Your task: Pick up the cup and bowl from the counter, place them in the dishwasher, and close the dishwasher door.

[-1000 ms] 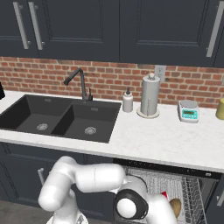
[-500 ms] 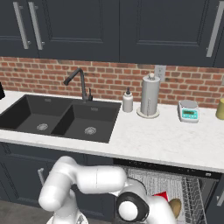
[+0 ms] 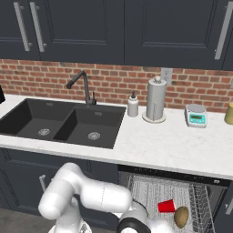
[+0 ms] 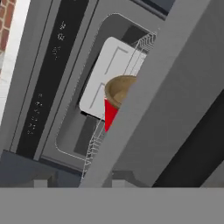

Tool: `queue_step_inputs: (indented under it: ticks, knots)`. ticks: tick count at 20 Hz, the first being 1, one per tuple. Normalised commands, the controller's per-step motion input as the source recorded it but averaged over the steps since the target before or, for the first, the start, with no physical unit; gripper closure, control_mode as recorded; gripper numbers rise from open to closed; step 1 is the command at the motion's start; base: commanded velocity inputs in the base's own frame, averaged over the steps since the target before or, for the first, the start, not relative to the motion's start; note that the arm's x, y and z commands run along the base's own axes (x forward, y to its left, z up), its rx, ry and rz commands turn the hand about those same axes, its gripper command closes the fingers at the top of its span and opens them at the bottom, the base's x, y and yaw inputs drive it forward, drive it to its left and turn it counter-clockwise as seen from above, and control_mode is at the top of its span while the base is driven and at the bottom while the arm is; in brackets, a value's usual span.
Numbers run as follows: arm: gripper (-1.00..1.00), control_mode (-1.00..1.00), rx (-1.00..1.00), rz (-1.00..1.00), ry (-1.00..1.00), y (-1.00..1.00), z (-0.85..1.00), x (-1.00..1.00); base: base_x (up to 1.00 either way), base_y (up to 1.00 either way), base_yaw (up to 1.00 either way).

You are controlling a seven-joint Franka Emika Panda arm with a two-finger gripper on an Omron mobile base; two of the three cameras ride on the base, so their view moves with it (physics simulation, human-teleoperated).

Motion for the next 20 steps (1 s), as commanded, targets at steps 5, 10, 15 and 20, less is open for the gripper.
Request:
queue_step_inputs:
  ticks: [5,10,15,20]
  knots:
    - [-1.00,-1.00,0.01,0.00,0.00,-0.43,-0.49,-0.11,0.00,0.00,0.00]
    - [-1.00,-1.00,0.09,0.00,-0.10,-0.09,-0.21,-0.78,0.00,0.00,0.00]
    - [-1.00,-1.00,0.04,0.00,-0.05,0.00,-0.41,-0.44,0.00,0.00,0.00]
    - [-1.00,-1.00,0.00,0.00,0.00,0.16,-0.65,0.17,0.00,0.00,0.00]
